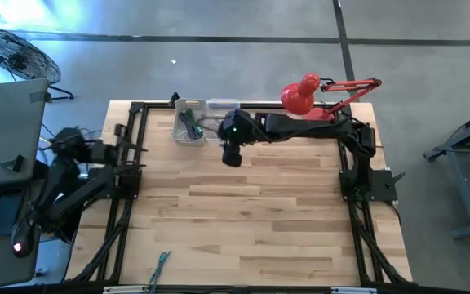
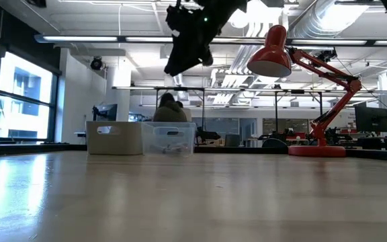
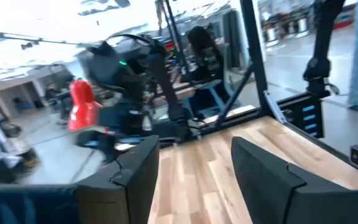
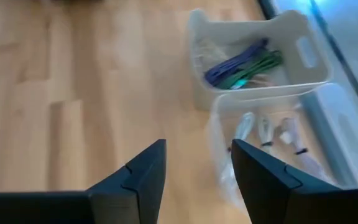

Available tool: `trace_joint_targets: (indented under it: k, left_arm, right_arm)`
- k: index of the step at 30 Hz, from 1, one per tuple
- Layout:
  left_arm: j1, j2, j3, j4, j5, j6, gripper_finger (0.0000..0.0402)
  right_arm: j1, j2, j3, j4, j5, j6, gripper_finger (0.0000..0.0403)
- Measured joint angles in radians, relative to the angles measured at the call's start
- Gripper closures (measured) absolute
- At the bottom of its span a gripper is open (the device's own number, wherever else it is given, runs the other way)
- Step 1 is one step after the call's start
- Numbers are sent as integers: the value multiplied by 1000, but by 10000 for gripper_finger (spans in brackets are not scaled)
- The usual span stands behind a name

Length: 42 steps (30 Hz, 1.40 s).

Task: Pick & Place USB Port
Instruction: Put the light blue patterned charger cable into the gray bin

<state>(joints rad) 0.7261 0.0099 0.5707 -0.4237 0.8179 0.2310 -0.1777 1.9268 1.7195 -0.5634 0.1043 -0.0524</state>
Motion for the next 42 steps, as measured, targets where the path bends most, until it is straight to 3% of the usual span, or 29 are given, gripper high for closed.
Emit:
trace_joint_targets:
  k: [6,11,16,20,25,33,38,42]
  left_arm:
    - [0,15,205,-180,-90,36,224]
    - [0,92,334,-259,-78,27,224]
    - [0,226,436,-423,165,65,225]
    - [0,300,476,-439,350,158,225]
    - [0,359,516,-441,479,261,225]
    - [0,367,540,-439,743,270,225]
    - [-74,370,540,-425,734,296,225]
    - [-159,374,540,-387,612,316,225]
  right_arm:
    - [71,-6,0,-75,37,0,233]
    - [110,-6,0,-101,74,0,231]
    - [143,-6,0,-104,87,0,233]
    - [163,-6,0,-106,87,13,235]
    - [180,-5,0,-111,88,58,234]
    - [204,-5,0,-111,127,150,237]
    - [207,-5,0,-82,183,205,238]
    - [207,-4,0,-23,179,234,236]
